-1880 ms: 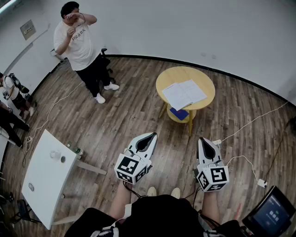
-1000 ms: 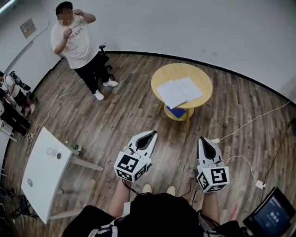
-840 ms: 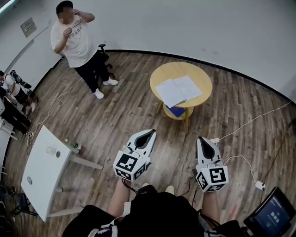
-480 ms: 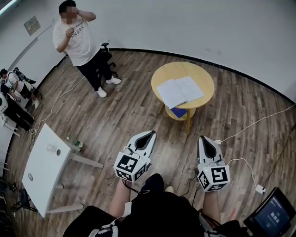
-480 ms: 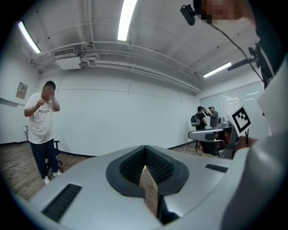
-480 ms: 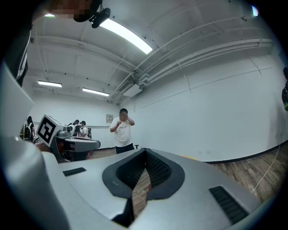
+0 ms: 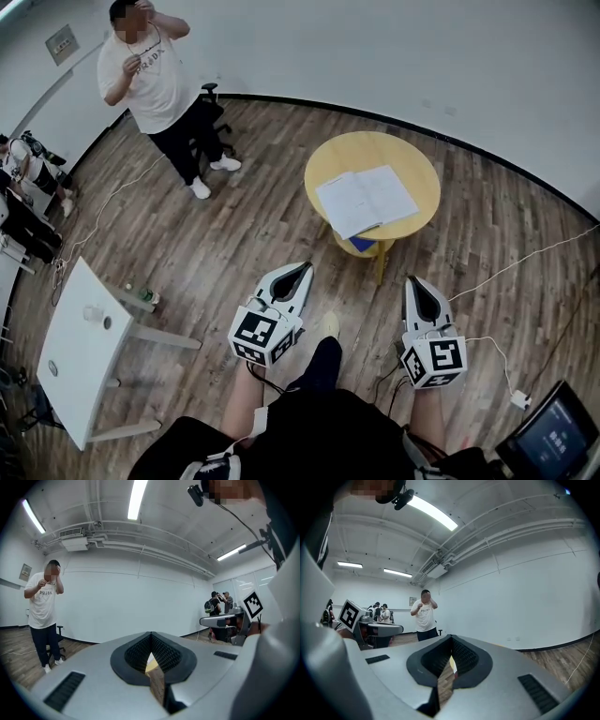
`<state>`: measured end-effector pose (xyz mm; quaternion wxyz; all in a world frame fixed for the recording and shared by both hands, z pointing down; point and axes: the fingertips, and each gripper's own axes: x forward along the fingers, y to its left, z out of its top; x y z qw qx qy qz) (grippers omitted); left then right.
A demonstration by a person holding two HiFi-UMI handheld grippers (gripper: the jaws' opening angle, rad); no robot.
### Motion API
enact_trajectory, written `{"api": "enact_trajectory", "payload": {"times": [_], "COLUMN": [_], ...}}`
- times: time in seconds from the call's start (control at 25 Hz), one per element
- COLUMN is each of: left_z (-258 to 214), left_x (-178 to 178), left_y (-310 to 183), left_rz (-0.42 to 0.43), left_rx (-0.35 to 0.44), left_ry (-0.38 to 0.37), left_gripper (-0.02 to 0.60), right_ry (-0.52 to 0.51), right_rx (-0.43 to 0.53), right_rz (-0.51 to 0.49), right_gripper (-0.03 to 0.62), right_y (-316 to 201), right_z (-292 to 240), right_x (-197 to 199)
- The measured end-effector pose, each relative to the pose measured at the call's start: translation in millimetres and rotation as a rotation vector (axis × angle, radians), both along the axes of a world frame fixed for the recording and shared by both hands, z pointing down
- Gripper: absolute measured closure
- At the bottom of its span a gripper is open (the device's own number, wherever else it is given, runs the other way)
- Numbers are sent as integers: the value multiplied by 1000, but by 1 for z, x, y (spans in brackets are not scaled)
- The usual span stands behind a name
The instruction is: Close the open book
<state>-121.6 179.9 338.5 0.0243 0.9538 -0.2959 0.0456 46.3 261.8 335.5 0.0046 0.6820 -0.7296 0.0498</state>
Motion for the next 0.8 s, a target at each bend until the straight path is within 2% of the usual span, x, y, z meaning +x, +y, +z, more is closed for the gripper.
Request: {"api": "enact_trajectory", "payload": {"times": [0.52,0.8], "left_z": [-5,-10], "left_x": [22,28], "left_y": [-193,-248], "left_rz": [-48,-60], "left_rx": [-23,-18], "left_ry": [15,12], "left_gripper": [583,583], "right_ry": [41,52], "right_rx": [-35,-27], "right_rz": [-70,-85], "right_gripper": [591,591], "right_y": [-211,-270], "right_z": [-14,-25], "right_x": [20,29]}}
